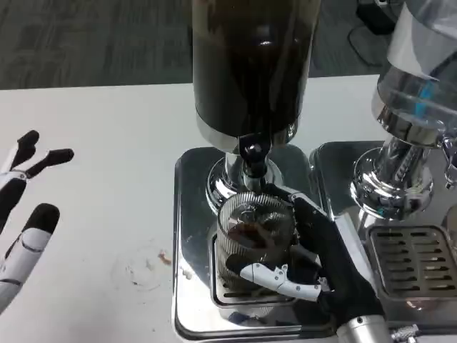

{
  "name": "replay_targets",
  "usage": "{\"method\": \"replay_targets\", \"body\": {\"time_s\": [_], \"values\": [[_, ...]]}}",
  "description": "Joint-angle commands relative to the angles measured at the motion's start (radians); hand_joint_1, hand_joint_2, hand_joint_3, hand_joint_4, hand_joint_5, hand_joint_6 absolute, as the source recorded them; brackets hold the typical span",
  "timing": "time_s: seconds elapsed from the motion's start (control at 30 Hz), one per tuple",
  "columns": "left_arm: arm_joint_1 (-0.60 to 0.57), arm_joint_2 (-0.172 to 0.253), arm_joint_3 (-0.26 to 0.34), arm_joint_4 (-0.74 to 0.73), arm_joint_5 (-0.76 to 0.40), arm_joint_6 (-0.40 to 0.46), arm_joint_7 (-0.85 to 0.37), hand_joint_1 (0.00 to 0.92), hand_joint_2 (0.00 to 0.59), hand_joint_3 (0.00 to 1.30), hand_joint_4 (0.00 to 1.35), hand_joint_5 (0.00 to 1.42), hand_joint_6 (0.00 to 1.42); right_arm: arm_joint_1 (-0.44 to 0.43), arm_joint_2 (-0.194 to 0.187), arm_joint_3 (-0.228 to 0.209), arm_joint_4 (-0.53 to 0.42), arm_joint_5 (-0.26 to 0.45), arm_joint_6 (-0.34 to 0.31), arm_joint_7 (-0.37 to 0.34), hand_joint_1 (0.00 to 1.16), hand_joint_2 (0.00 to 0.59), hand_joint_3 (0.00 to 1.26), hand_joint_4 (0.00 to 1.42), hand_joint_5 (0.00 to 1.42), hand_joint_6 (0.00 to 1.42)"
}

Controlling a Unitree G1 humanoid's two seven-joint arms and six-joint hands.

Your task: Grasp the cup under the faucet to collect the drink, then remove the cup.

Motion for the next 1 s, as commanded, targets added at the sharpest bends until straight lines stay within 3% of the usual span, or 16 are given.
{"method": "replay_targets", "body": {"time_s": [0.03,0.3,1.0], "values": [[0.006,0.016,0.009,-0.013,-0.006,0.013,0.008,0.000,0.228,0.27,0.00,0.02,0.00,0.004,0.011,0.002,0.018,-0.011,-0.018,-0.027,0.95,0.138,0.32,0.40,0.59,0.73],[0.003,0.016,0.003,-0.010,-0.009,0.016,0.004,0.000,0.228,0.27,0.00,0.02,0.00,0.010,0.014,0.007,0.008,-0.039,-0.021,-0.053,0.97,0.149,0.37,0.47,0.69,0.89],[-0.011,0.008,-0.037,0.031,0.009,0.016,0.005,0.000,0.222,0.27,0.00,0.02,0.00,0.034,-0.016,-0.012,-0.081,-0.078,0.001,-0.061,0.97,0.149,0.42,0.50,0.74,0.95]]}}
